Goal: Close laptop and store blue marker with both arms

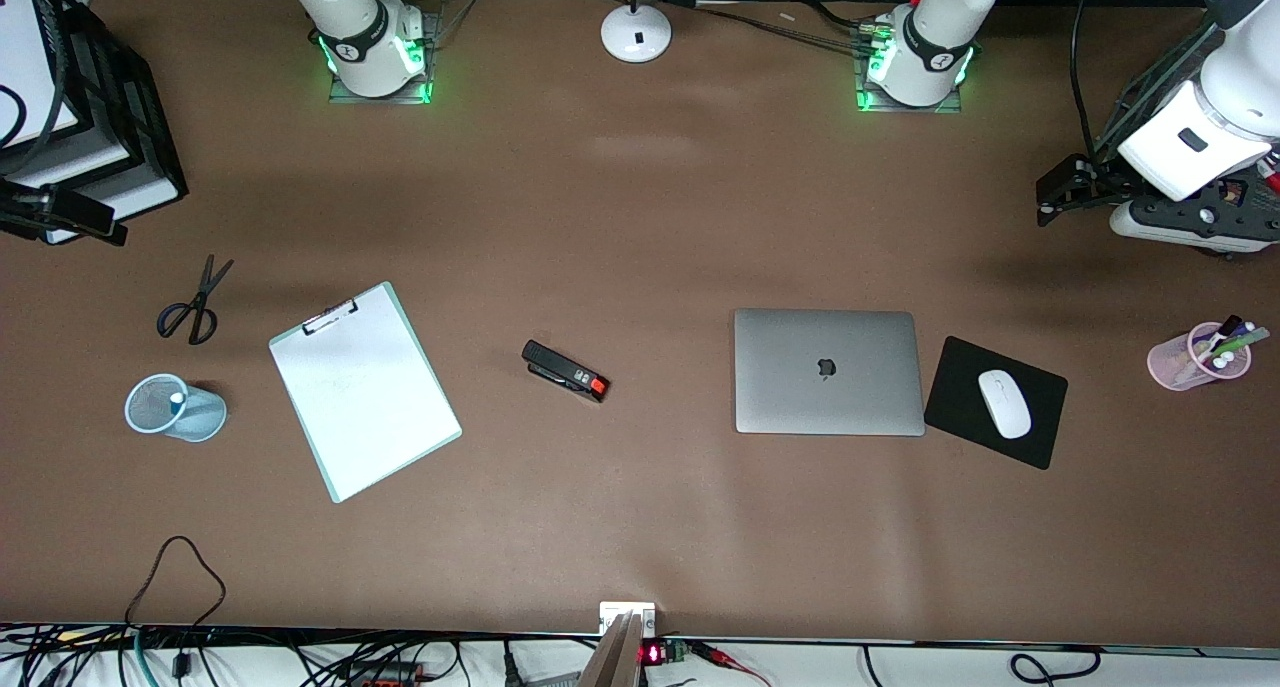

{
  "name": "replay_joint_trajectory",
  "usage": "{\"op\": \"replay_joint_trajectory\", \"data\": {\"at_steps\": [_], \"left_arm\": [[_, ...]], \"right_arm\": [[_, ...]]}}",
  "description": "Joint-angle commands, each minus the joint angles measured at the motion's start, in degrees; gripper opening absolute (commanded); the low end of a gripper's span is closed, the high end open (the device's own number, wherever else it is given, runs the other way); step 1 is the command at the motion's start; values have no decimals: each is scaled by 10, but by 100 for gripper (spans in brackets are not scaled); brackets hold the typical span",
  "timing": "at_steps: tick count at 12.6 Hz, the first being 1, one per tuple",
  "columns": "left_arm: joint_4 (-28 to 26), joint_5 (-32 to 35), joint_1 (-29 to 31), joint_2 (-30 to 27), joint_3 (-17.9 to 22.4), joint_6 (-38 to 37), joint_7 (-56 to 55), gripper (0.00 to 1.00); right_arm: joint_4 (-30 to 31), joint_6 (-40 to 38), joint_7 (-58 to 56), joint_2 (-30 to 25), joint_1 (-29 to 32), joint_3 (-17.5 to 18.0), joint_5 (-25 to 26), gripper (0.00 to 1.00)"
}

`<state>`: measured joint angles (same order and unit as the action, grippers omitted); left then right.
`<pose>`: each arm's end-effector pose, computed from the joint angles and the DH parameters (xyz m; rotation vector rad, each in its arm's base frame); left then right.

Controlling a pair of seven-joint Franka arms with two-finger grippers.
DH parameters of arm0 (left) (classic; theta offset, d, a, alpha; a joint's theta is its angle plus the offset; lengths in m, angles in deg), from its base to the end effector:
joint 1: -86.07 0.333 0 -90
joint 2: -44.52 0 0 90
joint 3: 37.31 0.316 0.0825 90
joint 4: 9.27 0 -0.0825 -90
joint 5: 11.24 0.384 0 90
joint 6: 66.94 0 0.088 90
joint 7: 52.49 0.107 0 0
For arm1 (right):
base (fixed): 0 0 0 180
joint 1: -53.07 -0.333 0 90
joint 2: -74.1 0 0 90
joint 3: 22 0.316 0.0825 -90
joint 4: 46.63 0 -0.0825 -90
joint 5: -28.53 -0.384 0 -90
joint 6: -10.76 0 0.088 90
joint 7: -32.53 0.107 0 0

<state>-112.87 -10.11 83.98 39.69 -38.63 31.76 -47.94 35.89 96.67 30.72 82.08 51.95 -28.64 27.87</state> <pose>0.5347 -0.0305 0.5707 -3.1123 0.2211 0.0023 0.5870 -0.0505 0.6004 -3.1370 0.1003 0.1245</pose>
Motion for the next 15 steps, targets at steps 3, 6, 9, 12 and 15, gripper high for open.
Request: {"op": "replay_joint_trajectory", "data": {"at_steps": [3,6,9,12,15], "left_arm": [[6,0,-2,-3,5,-10,14,100],[6,0,-2,-3,5,-10,14,100],[6,0,-2,-3,5,-10,13,100],[6,0,-2,-3,5,-10,13,100],[6,0,-2,-3,5,-10,14,100]], "right_arm": [[61,12,9,-63,1,6,-5,100],[60,10,8,-66,1,6,-4,100],[59,7,1,-65,1,7,6,100],[53,6,6,-60,1,7,4,100],[53,5,1,-61,1,7,4,100]]}}
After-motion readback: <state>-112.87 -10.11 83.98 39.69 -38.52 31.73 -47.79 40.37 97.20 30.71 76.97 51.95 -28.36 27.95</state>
